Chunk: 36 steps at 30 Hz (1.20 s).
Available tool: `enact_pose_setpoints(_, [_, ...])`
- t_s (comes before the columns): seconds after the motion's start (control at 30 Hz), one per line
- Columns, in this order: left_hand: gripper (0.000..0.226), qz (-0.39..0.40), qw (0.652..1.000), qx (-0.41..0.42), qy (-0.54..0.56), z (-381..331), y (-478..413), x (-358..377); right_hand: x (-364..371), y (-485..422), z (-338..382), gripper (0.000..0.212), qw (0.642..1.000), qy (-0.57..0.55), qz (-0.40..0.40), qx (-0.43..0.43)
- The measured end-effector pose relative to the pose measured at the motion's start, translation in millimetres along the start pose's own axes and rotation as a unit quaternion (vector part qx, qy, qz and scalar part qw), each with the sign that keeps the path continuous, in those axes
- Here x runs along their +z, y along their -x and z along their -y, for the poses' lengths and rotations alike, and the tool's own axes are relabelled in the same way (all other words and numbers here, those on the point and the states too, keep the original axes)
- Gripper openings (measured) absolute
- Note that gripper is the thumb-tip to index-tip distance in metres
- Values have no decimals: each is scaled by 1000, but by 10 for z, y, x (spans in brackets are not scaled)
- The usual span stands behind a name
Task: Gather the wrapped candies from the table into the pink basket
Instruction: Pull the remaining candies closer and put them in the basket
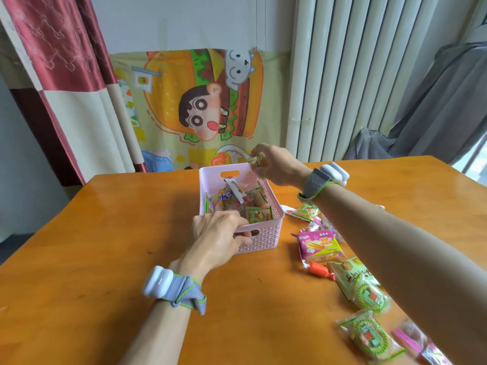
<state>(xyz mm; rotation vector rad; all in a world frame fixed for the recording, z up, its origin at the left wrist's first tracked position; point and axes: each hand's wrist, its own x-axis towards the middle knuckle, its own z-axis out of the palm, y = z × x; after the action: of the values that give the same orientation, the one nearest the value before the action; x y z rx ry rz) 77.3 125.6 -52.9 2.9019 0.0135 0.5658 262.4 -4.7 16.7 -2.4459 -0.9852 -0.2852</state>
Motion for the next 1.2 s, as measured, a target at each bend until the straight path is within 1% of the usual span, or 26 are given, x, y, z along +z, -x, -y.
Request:
enact_pose_setpoints(0.1, [23,-1,1000,-1,4,6,3,-1,126,-96,77,54,1000,10,25,-3])
enact_pose_setpoints(0.17, [23,-5,1000,0,6,14,3,5,193,-113,101,58,999,26,24,-2])
enact_pose_setpoints(0.23, [23,-7,1000,3,7,20,7,11,231,-104,94,52,998,56,22,-3])
enact_pose_setpoints(0.33, [23,-13,1000,9,3,14,4,10,232,-68,39,31,996,89,21,-11])
enact_pose_setpoints(0.4, [24,-14,1000,8,1,18,-3,14,248,-36,19,19,992,119,45,-10])
enact_pose_setpoints(0.43, [24,-13,1000,7,1,20,-5,14,261,-20,14,19,987,143,65,-4])
enact_pose_setpoints(0.5, [24,-9,1000,8,-1,21,-9,17,271,20,-11,26,980,170,104,23])
enact_pose_setpoints(0.57, [24,-9,1000,9,-1,23,-10,17,229,51,-49,31,983,132,126,31])
enact_pose_setpoints(0.63, [23,-11,1000,7,2,23,-8,19,164,88,-84,33,990,68,123,27])
enact_pose_setpoints(0.7, [23,-12,1000,7,1,14,-2,16,110,146,-124,31,995,30,92,15])
enact_pose_setpoints(0.77, [23,-16,1000,8,0,19,-6,18,83,210,-185,27,999,8,33,9])
enact_pose_setpoints(0.83, [22,-14,1000,7,-2,9,-8,24,58,313,-280,22,1000,11,2,13])
enact_pose_setpoints(0.87, [23,-17,1000,6,-4,25,-18,20,44,349,-322,21,1000,24,5,13])
enact_pose_setpoints(0.93, [23,-18,1000,7,-8,14,-17,26,12,470,-442,18,995,75,61,24])
enact_pose_setpoints(0.97, [23,-18,1000,8,-10,5,-15,24,3,530,-499,21,989,107,97,32])
enact_pose_setpoints(1.03, [24,-19,1000,8,-13,4,-14,24,5,635,-585,41,975,153,151,51])
enact_pose_setpoints(1.1, [24,-17,1000,5,-13,1,-17,21,24,723,-653,58,967,160,181,79])
enact_pose_setpoints(1.2, [22,-14,1000,4,-14,2,-20,29,73,824,-726,68,958,160,212,106])
